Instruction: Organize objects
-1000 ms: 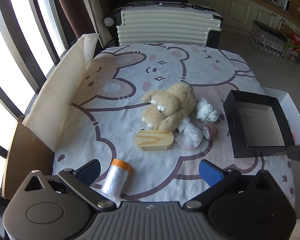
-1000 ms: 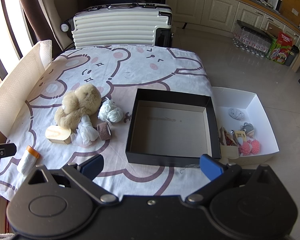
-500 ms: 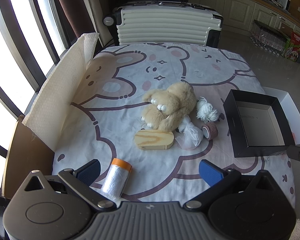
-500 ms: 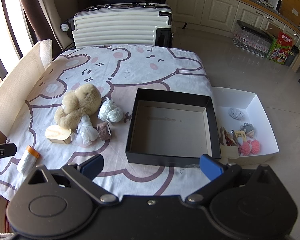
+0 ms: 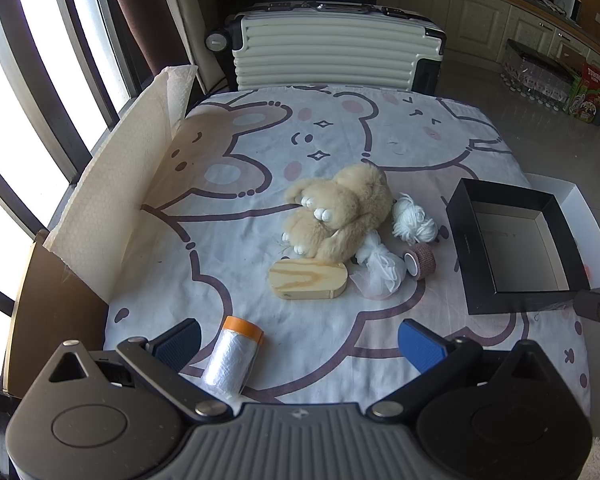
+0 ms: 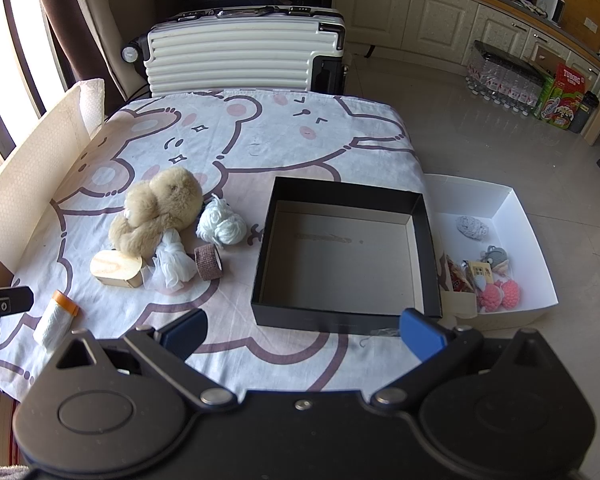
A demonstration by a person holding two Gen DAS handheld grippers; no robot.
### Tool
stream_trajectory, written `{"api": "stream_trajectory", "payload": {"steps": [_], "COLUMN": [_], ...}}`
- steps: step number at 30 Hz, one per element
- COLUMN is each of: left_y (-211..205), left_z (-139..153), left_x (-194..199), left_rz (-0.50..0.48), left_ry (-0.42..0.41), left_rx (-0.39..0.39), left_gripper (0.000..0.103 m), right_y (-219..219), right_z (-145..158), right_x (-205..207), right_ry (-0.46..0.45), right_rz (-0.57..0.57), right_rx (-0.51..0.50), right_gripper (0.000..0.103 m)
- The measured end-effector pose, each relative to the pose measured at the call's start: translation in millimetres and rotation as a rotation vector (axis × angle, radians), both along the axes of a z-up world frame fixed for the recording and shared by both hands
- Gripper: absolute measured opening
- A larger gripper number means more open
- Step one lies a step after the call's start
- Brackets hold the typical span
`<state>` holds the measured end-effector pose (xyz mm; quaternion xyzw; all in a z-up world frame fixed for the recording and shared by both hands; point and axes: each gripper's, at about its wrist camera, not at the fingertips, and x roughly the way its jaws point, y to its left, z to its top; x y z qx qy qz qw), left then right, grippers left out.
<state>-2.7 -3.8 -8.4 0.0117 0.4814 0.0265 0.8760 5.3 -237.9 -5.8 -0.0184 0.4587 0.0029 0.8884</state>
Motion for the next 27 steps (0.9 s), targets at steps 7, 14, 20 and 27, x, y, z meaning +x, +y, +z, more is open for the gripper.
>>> {"api": "stream_trajectory", "payload": {"steps": [7, 14, 20, 27], "left_y": [-1, 2, 6, 16], "left_z": [0, 3, 12, 22], "left_x": [0, -1, 2, 14], "left_rz": [0.000, 0.013, 0.029, 0.038], "left_ry": [-0.003, -0.024, -0.061, -0.081], "left_rx": [-0.003, 0.008, 0.028, 0.024], "left_gripper": [0.103, 0.103, 0.103, 0.103], "right_y": [1, 3, 8, 28], "right_z": [-2, 0, 8, 18], "right_x": [-1, -2, 6, 23], "right_ry": [-0.001, -0.023, -0.078, -0.112], "right_rz": [-0.004, -0.004, 0.014, 0.089], "right_rx": [0.000, -0.008, -0.024, -0.024], "right_gripper": [0.103, 0.103, 0.103, 0.103]}}
